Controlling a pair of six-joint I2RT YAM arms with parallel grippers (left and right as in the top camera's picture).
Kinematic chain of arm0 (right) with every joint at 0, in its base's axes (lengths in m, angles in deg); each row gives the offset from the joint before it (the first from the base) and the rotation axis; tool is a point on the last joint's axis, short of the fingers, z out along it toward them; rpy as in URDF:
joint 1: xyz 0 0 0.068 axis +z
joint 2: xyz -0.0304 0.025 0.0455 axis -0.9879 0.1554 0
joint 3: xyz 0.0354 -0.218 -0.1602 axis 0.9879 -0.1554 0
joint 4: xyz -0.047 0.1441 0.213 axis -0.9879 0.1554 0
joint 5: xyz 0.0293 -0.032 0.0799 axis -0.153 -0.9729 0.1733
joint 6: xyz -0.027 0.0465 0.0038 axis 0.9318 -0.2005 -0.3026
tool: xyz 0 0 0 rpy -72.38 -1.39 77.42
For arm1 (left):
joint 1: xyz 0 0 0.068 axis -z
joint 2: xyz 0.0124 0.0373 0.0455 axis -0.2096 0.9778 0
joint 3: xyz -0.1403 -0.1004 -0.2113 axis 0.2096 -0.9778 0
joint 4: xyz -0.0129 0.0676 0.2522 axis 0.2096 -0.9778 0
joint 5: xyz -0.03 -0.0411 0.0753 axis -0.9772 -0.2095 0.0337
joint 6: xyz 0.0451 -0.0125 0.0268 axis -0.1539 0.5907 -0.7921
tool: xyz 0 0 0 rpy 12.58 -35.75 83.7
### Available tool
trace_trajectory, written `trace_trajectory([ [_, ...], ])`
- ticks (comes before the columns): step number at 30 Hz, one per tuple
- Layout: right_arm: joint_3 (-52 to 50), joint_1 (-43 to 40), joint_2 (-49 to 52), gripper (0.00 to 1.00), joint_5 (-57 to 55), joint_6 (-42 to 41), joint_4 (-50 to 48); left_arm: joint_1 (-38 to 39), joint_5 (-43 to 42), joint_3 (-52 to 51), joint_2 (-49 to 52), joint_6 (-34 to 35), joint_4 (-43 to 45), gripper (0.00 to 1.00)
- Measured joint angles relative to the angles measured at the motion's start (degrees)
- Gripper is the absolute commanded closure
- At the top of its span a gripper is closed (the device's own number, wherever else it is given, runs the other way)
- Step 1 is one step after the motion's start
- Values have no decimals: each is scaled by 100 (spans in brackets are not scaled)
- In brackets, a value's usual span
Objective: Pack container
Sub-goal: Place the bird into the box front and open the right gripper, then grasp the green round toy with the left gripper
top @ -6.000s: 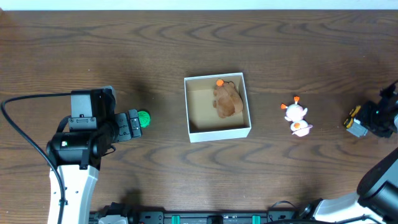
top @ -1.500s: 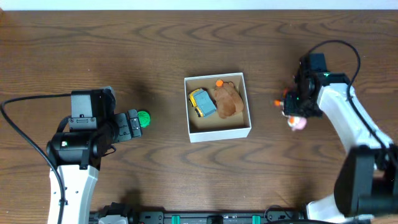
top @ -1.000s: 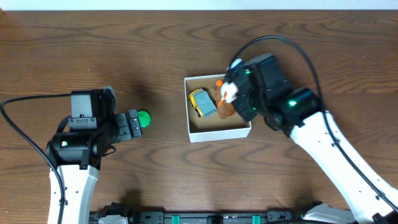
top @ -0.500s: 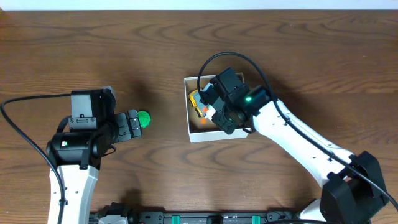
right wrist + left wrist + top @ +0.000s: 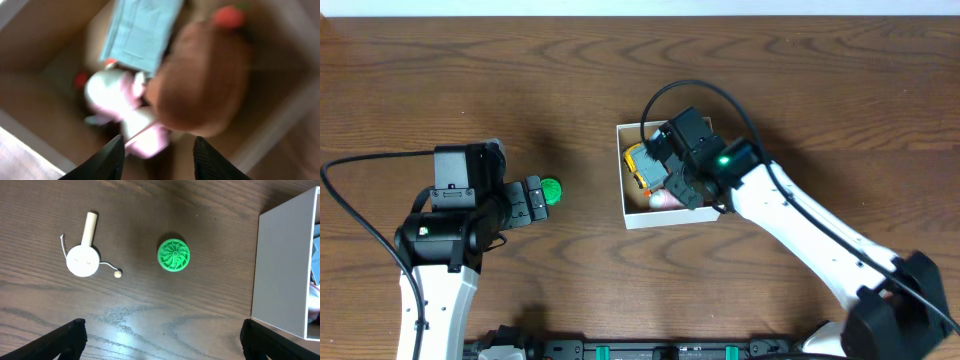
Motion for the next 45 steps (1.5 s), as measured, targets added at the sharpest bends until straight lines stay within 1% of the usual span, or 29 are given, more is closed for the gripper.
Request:
trace_trajectory([
  [2, 52, -48, -245, 36, -299, -391, -140, 0, 0, 0, 0, -2, -2, 2],
  [3, 83, -101, -413, 30, -459, -586, -223, 0, 0, 0, 0, -2, 0, 2],
  [5, 142, -365, -868, 24, -673, -1058, -337, 0, 0, 0, 0, 0, -9, 2],
  [8, 229, -1071, -1602, 3, -772, -1740, -293, 0, 0, 0, 0, -2, -74, 2],
  [9, 264, -1379, -1823, 1, -728, -1926, -232, 0, 0, 0, 0, -2, -94, 2],
  [11, 328, -2114, -2190, 1, -498, -2175, 4, 26, 0, 2, 28, -2, -127, 2],
  [13, 348, -2712, -2343, 1, -199, -2337, 321, 101, 2, 37, 109, -2, -177, 2],
  [16, 337, -3464, -2288, 1, 240, -2498, 870, 315, 0, 291, 463, -2, -289, 2],
  [19, 203, -3969, -2035, 1, 505, -2581, 1169, 476, 0, 651, 988, -2, -289, 2],
  [23, -118, -4135, -1707, 1, 667, -2601, 1191, 560, -2, 1021, 1891, -2, -50, 2],
  [31, -501, -4138, -1128, 1, 789, -2590, 1185, 557, -4, 1047, 3292, -2, 306, 2],
  [36, -511, -4138, -925, 1, 820, -2573, 1180, 503, -4, 1047, 3877, -2, 494, 2],
  [45, -511, -4138, -922, 1, 833, -2533, 1191, 249, 2, 1047, 4684, -2, 780, 2],
])
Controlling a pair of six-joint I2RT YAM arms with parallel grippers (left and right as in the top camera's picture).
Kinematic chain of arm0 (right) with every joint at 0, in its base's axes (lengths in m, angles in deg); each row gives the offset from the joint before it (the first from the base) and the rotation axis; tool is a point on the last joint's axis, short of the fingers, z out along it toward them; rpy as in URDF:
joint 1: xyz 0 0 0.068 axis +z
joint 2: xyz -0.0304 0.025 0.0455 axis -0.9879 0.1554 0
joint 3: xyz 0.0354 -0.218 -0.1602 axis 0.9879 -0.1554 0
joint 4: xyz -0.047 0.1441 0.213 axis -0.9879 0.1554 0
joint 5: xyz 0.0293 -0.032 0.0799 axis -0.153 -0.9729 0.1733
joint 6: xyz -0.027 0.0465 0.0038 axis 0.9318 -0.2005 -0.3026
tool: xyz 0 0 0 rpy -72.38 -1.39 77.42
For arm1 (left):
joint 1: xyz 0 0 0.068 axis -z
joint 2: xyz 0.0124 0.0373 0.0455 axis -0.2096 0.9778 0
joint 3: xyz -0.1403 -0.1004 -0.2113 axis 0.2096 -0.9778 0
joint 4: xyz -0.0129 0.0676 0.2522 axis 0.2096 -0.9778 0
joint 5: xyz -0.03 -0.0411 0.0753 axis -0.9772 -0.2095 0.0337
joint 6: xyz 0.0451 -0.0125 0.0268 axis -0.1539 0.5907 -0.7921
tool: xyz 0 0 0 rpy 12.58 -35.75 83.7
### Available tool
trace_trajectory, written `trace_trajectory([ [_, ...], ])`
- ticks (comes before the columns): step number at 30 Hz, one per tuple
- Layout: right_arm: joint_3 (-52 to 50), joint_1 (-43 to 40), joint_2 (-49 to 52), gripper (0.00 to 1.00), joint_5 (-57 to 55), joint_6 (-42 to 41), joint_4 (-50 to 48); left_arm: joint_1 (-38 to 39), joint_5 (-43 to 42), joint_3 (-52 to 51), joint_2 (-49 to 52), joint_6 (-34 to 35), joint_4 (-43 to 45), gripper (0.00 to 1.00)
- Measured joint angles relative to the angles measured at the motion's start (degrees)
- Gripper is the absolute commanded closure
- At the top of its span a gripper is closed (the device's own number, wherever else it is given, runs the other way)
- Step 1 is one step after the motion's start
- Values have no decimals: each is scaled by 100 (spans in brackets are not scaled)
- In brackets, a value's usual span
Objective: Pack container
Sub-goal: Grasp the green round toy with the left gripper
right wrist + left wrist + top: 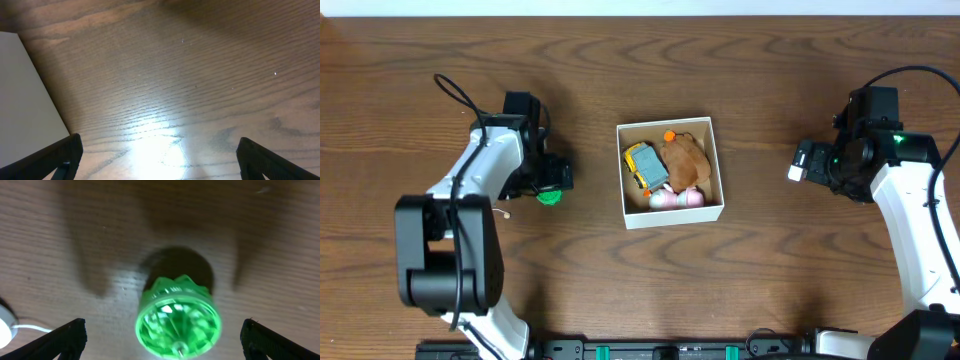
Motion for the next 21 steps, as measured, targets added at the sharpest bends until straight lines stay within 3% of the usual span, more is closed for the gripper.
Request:
trace_trajectory([
  [14, 0, 0, 0, 1, 0, 4, 39, 2, -2, 0, 254, 0, 66, 1],
  [21, 0, 0, 0, 1, 0, 4, 76, 2, -2, 0, 260, 22, 85, 23],
])
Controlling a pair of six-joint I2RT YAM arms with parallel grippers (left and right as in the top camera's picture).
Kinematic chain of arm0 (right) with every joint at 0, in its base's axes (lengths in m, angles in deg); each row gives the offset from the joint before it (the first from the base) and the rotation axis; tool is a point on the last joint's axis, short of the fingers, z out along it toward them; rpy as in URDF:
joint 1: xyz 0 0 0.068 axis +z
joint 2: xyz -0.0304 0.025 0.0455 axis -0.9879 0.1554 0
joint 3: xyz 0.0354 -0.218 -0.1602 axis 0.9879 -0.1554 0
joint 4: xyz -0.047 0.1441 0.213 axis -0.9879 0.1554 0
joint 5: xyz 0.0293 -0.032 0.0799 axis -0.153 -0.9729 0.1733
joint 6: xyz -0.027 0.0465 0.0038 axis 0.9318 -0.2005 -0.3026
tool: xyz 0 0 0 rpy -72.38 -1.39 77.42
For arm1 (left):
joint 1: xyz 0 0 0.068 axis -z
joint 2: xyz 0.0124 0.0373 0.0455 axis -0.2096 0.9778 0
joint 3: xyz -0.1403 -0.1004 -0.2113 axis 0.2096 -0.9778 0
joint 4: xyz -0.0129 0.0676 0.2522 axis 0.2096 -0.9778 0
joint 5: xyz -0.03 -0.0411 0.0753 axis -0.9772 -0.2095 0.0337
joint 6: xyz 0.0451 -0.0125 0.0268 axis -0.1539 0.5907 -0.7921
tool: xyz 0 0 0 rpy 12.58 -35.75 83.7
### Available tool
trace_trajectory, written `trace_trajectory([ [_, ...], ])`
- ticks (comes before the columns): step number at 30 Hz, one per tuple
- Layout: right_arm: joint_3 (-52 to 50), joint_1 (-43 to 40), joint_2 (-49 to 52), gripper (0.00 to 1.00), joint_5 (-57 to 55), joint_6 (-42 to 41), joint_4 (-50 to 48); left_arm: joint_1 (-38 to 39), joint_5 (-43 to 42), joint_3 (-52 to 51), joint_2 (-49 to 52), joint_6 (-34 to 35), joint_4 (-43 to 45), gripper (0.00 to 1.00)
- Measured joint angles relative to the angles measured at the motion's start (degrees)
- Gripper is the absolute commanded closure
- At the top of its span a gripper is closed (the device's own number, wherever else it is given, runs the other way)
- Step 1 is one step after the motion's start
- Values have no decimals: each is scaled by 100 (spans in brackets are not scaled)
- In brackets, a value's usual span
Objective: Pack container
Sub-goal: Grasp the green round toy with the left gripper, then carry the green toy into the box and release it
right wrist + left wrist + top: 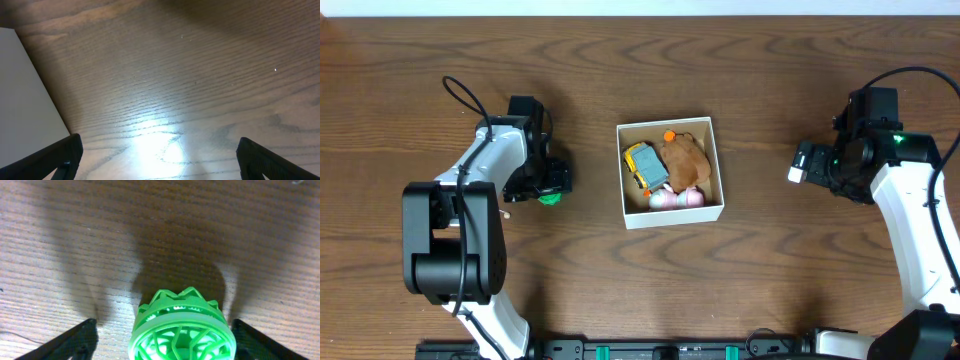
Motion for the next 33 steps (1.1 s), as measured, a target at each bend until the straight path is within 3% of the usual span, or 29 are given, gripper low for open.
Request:
trace_trajectory([
  [10, 0, 0, 0, 1, 0, 0, 20, 0, 0, 0, 0, -7, 0, 44],
  [13, 0, 0, 0, 1, 0, 0, 20, 0, 0, 0, 0, -2, 0, 45],
  [18, 0, 0, 0, 1, 0, 0, 22, 0, -2, 2, 0, 2, -2, 59],
  [25, 0, 0, 0, 1, 0, 0, 20, 0, -2, 20, -22, -4, -74, 69],
  [33, 0, 0, 0, 1, 0, 0, 9, 275, -153, 778, -667, -4, -872, 72],
])
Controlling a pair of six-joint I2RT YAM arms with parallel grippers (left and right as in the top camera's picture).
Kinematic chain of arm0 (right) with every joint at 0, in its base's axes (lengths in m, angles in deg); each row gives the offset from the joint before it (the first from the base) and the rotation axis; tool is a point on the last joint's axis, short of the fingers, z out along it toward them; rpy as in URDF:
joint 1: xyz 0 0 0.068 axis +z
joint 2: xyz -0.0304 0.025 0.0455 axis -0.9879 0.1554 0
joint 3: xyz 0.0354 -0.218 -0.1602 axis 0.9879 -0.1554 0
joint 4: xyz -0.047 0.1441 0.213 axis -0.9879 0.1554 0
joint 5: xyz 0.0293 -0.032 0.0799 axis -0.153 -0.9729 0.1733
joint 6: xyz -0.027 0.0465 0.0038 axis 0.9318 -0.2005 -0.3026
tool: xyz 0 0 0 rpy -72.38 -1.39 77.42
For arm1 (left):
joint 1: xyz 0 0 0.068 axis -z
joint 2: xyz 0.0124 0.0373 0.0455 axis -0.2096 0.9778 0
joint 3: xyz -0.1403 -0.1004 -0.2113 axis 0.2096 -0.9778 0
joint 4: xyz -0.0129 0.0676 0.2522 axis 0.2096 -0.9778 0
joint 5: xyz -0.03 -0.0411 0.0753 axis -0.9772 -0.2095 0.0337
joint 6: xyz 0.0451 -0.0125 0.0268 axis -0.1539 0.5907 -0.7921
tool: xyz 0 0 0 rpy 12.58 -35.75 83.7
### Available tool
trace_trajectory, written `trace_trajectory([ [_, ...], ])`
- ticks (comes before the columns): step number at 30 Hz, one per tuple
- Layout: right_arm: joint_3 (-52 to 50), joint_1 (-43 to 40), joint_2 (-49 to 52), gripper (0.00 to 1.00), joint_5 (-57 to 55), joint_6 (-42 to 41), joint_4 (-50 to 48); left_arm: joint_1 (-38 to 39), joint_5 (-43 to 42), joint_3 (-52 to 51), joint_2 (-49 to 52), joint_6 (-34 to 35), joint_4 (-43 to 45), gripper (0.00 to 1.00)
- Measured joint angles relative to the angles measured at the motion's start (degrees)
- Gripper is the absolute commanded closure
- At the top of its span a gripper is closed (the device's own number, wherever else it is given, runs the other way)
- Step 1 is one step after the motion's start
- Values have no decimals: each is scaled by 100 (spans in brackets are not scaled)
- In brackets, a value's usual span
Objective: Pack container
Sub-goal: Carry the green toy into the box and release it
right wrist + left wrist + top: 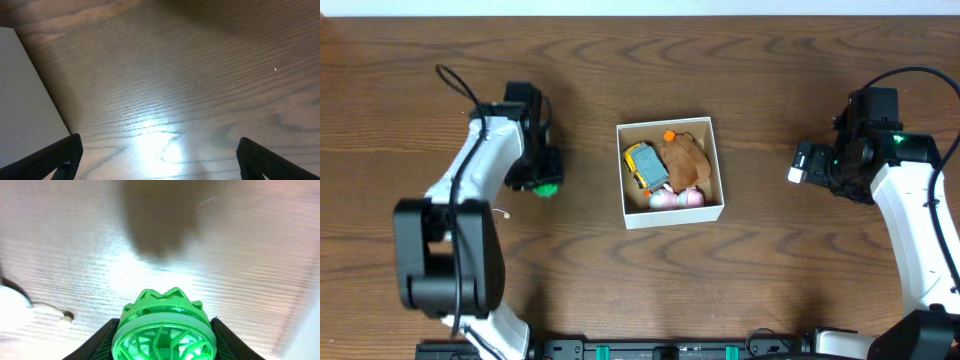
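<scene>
A green spoked wheel toy point(164, 329) fills the bottom of the left wrist view, clamped between the two black fingers of my left gripper point(164, 340), which is shut on it. Overhead, that gripper point(542, 183) holds the green wheel point(548, 187) left of the white box point(622, 175). The box holds a yellow-and-grey toy car point(645, 165), a brown plush point(684, 158) and a pink toy point(676, 198). My right gripper point(802, 162) stands open over bare wood far right of the box, its black fingertips point(67, 157) wide apart.
A small white toy with a cord point(10, 300) lies on the wood at the left edge of the left wrist view. The white box's outer wall point(27, 100) shows at the left of the right wrist view. The table is dark wood.
My left gripper's fingers, then wide apart beside the green wheel, are now shut on it, and the view under it has changed. The right arm has not moved.
At first my right gripper was inside the box over the plush and pink toy, and my left hovered open above the wheel. Then the right stood away at the far right, and the left was down around the wheel. Now the left grips the wheel.
</scene>
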Motion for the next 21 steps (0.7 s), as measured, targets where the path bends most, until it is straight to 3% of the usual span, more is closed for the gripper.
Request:
trace_trajectory([
  [9, 0, 0, 0, 1, 0, 0, -33, 1790, -76, 511, -1572, 0, 382, 72],
  [15, 0, 0, 0, 1, 0, 0, -35, 2769, 31, 511, -1364, -2, 505, 72],
  [21, 0, 0, 0, 1, 0, 0, -33, 3171, 140, 511, -697, -2, 404, 70],
])
